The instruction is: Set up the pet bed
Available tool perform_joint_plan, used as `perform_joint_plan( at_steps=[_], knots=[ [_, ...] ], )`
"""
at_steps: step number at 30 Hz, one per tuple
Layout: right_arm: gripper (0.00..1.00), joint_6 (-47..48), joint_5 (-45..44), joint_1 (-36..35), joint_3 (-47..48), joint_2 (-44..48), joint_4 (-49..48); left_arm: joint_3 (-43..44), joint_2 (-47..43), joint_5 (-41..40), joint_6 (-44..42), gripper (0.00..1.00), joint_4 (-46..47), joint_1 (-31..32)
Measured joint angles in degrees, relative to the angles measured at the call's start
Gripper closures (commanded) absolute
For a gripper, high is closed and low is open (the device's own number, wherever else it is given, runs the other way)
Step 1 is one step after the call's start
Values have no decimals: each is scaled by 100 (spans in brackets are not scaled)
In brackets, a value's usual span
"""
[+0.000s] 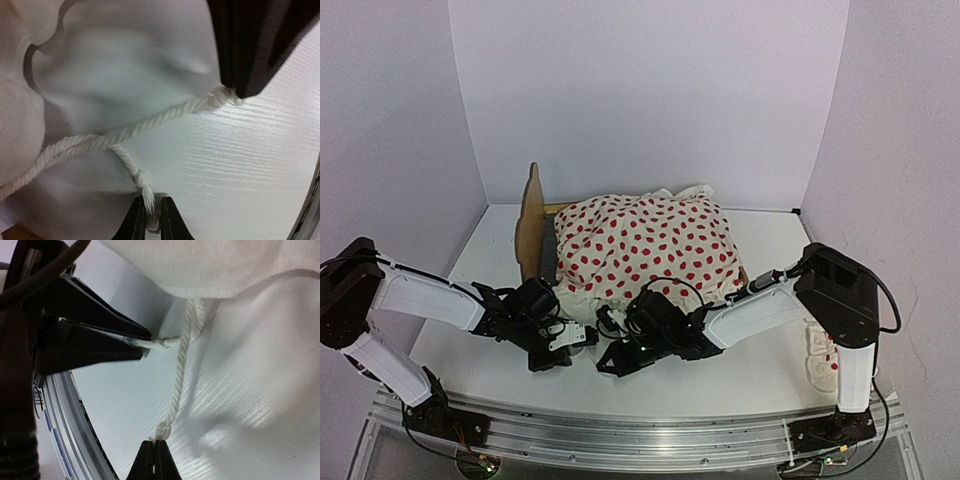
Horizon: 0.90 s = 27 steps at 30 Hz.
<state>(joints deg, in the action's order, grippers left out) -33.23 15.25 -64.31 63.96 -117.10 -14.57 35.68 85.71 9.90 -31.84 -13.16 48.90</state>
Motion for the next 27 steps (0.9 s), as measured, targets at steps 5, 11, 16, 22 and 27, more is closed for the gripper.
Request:
perform_joint_plan(
  at_steps=[5, 11, 16, 22, 27],
  knots=[
    [83, 25, 27, 0, -2, -10, 3, -19, -53, -231, -134, 100, 11, -30],
    [69, 310, -44, 0, 110, -102, 100, 80, -621, -198, 35, 100, -610, -313],
    [69, 718, -380, 0, 588, -188, 111, 173, -1271, -14, 482, 100, -873, -349],
    [73, 898, -869, -5, 1040, -478, -618, 164, -1527, 44, 763, 100, -1148, -525],
    [84, 820, -1351, -19, 1252, -871, -913, -13, -1674, -89, 590, 100, -1184, -660]
  ],
)
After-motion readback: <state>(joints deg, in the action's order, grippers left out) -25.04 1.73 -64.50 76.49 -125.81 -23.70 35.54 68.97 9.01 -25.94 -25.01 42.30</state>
